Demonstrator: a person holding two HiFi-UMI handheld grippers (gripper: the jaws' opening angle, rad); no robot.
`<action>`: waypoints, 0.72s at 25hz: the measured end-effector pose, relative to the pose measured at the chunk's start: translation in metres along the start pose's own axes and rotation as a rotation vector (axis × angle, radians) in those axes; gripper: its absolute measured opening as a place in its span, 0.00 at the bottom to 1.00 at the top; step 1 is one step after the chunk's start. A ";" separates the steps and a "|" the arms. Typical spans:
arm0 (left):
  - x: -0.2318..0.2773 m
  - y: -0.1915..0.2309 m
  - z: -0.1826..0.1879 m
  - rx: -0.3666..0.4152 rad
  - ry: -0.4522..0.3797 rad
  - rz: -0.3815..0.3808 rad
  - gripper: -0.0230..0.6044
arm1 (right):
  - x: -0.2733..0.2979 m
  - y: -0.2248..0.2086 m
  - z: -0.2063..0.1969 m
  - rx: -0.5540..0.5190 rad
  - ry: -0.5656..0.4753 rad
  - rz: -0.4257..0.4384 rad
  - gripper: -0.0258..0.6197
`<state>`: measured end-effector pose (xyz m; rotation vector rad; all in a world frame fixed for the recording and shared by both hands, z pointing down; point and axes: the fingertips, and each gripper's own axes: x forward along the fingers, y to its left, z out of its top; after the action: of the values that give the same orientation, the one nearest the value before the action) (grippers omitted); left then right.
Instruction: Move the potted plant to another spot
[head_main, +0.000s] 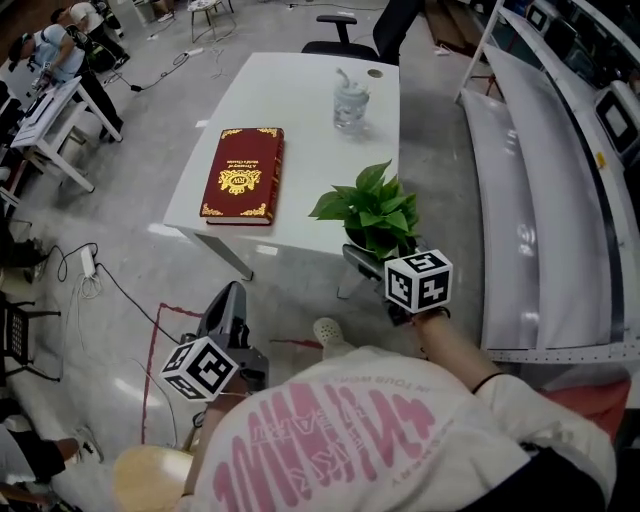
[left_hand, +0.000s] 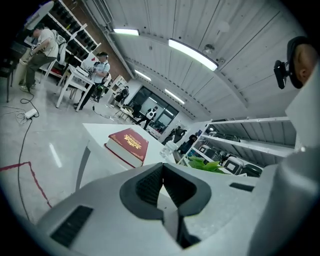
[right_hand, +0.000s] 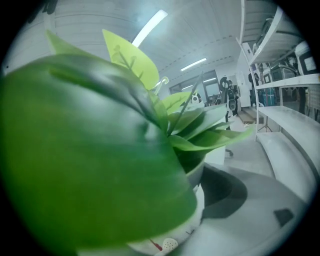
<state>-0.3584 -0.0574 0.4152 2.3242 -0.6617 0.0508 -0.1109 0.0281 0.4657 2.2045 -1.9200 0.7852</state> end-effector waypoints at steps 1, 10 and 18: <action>-0.003 -0.002 -0.002 0.002 0.001 -0.007 0.04 | -0.007 0.001 -0.001 0.005 -0.007 -0.005 0.83; -0.014 -0.031 -0.043 -0.017 0.052 -0.087 0.04 | -0.085 -0.009 -0.016 0.020 -0.041 -0.094 0.83; -0.001 -0.061 -0.065 0.008 0.098 -0.095 0.04 | -0.127 -0.050 -0.003 0.070 -0.125 -0.141 0.83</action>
<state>-0.3206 0.0230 0.4250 2.3410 -0.5022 0.1234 -0.0720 0.1521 0.4237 2.4532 -1.7903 0.7192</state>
